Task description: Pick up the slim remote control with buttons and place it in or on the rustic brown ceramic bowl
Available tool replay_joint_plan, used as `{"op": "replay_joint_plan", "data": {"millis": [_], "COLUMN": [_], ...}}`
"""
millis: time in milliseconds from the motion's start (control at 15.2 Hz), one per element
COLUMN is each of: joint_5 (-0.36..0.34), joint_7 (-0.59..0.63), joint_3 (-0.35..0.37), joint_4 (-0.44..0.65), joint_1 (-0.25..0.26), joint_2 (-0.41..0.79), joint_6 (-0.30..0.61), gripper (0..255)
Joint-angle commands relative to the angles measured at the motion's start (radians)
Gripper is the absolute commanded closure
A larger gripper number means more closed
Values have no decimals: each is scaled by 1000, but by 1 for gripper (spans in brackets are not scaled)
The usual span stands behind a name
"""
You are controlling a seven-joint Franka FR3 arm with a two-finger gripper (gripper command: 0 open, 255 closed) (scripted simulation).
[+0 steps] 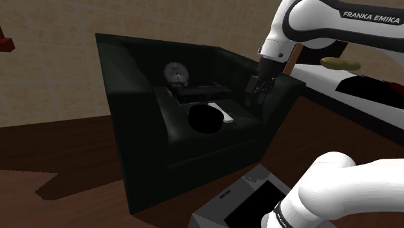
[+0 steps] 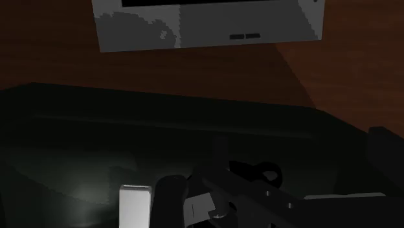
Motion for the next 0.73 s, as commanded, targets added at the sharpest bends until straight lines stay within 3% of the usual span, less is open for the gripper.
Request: {"op": "replay_joint_plan", "data": {"millis": [0, 660], "joint_5": [0, -65], "joint_7": [0, -101], "joint_3": [0, -73], "joint_4": [0, 22], "joint_1": [0, -28], "joint_2": [0, 287], "joint_6": [0, 282], "gripper": [0, 0]}}
